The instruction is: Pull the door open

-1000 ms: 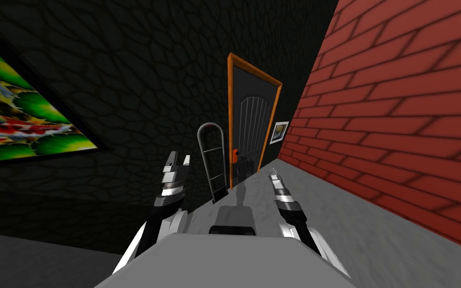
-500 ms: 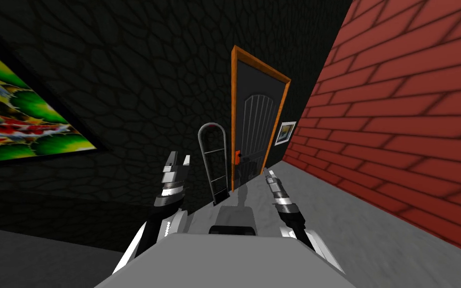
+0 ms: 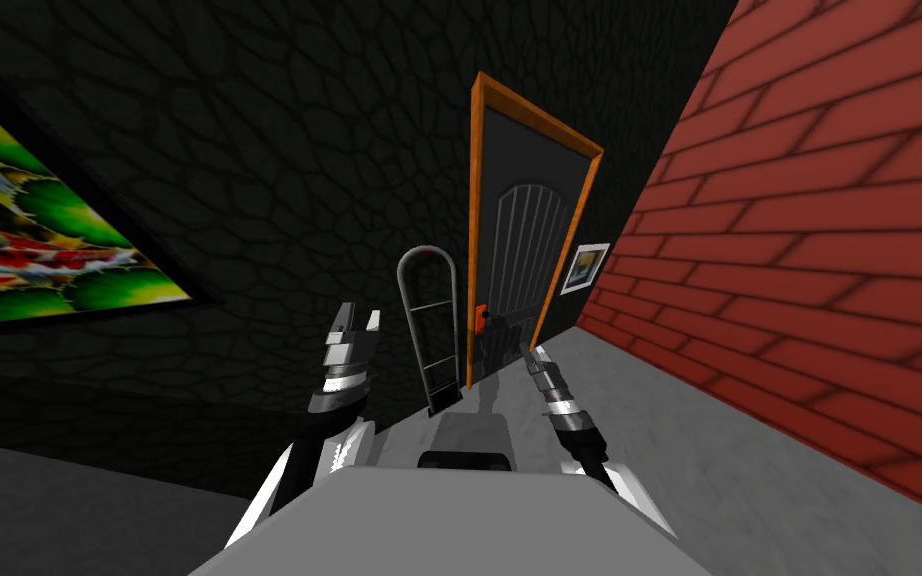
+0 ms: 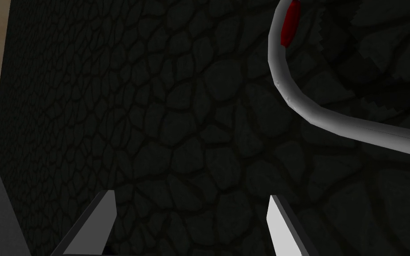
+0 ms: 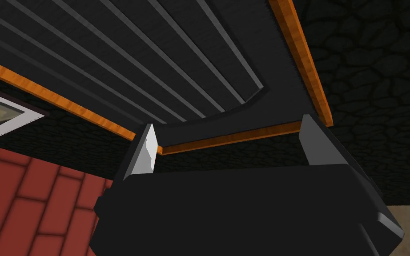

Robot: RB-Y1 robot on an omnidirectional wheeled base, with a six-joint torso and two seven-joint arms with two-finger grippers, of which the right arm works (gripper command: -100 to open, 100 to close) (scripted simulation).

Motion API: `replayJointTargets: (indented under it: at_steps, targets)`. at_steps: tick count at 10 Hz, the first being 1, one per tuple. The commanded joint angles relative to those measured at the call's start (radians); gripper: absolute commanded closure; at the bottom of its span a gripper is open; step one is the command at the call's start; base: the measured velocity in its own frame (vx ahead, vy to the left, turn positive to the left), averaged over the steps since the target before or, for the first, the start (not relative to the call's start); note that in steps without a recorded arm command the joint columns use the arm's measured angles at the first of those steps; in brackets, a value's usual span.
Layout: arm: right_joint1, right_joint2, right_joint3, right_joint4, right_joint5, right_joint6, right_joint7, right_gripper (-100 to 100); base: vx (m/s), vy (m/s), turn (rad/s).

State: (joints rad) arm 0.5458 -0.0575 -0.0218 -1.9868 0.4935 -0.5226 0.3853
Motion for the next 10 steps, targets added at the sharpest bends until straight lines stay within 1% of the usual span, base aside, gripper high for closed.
replayJointTargets:
  at_steps: [1, 10]
  targets:
    - [0.000, 0.000, -0.007, 0.027, 0.036, -0.015, 0.022, -100, 0.105, -0.023, 0.074]
    - [0.003, 0.016, -0.027, 0.142, 0.231, -0.068, 0.129, -100, 0.096, -0.026, 0.087]
